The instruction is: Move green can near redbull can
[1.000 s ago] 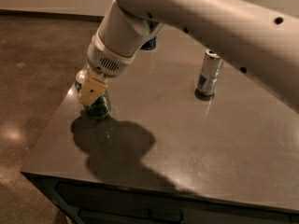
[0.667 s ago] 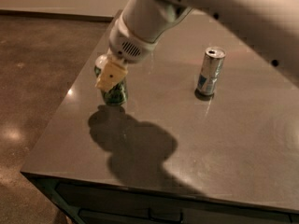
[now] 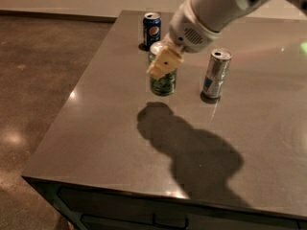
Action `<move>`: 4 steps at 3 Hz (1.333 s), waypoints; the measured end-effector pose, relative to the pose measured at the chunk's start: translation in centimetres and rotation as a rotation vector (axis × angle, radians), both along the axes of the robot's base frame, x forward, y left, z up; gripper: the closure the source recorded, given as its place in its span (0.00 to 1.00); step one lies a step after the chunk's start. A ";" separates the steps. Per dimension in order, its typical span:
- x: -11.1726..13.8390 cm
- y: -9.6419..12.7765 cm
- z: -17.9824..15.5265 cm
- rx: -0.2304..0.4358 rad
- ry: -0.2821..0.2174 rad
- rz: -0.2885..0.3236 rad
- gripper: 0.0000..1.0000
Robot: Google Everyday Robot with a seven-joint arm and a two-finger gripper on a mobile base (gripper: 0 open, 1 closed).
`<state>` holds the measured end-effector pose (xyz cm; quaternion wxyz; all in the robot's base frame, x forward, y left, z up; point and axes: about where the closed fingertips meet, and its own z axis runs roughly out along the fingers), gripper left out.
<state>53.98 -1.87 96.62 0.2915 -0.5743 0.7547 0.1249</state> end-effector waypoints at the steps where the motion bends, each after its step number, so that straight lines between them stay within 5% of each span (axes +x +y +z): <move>1: -0.1 -4.7 -0.1 0.004 0.015 -0.080 1.00; 4: 0.3 -14.2 -1.8 0.014 0.028 -0.329 1.00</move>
Offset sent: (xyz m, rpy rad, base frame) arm -0.0138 -0.1403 -0.0173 0.0103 0.0441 -0.2423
